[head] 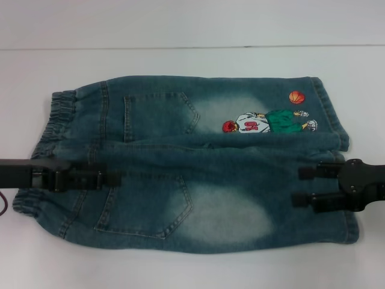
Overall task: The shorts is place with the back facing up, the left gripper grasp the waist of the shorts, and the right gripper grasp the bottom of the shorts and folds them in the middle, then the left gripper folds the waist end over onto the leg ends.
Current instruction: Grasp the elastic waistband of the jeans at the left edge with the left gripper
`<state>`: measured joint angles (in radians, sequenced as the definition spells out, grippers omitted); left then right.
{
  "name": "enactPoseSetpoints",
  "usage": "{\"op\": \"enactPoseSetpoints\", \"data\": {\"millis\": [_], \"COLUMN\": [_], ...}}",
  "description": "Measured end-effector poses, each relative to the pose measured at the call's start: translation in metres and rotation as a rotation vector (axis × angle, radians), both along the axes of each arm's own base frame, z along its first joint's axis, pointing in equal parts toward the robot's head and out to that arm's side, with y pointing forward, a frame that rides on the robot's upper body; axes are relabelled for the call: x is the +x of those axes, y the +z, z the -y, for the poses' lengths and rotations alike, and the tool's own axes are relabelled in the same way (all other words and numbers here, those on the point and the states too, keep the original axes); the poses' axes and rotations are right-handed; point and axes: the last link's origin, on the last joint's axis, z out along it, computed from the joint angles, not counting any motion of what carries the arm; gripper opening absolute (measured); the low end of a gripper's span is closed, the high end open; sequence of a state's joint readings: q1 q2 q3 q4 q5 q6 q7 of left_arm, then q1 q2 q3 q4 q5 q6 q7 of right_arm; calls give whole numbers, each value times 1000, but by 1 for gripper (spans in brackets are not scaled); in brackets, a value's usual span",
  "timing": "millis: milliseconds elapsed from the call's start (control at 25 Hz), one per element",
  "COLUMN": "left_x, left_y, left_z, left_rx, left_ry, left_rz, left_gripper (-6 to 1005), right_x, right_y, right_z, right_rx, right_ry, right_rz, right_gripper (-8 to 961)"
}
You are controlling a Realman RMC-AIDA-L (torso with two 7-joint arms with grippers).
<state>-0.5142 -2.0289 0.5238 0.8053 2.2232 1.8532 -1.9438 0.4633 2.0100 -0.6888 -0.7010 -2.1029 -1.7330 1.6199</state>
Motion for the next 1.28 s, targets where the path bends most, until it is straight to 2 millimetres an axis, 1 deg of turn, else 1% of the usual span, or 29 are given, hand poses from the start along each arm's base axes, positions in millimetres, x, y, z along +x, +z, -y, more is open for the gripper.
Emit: {"op": "enactPoseSetpoints", "data": {"millis": [400, 520, 600, 800, 880, 960, 1080, 1280], "left_x": [0, -3, -8, -22, -34, -43, -49, -47], "left_y": [1, 4, 10, 41, 53, 59, 62, 56], "left_z": [2, 2, 2, -5, -10, -13, -17, -22], "left_rx": [-17, -24, -33, -31, -25, -18, -25, -38], "left_ry": [-9, 15, 60, 272, 427, 533, 611, 629], "left_rz": [-5, -26, -61, -177, -261, -326, -397, -430], "left_gripper": [857, 854, 852, 848, 846, 844, 839, 822], "right_x": [-2, -2, -2, -5, -6, -7, -8, -9], "right_y": [-2, -2, -3, -4, -4, -4, -4, -5], "right_z": [-1, -2, -4, -7, -9, -10, -12, -14], "right_rx": [-3, 0, 7, 12, 13, 16, 20, 25], "right_ry": [4, 4, -1, 6, 10, 14, 23, 25], "right_rz": [-2, 1, 5, 11, 11, 13, 16, 24], "right_gripper": [915, 915, 914, 914, 914, 915, 915, 915]}}
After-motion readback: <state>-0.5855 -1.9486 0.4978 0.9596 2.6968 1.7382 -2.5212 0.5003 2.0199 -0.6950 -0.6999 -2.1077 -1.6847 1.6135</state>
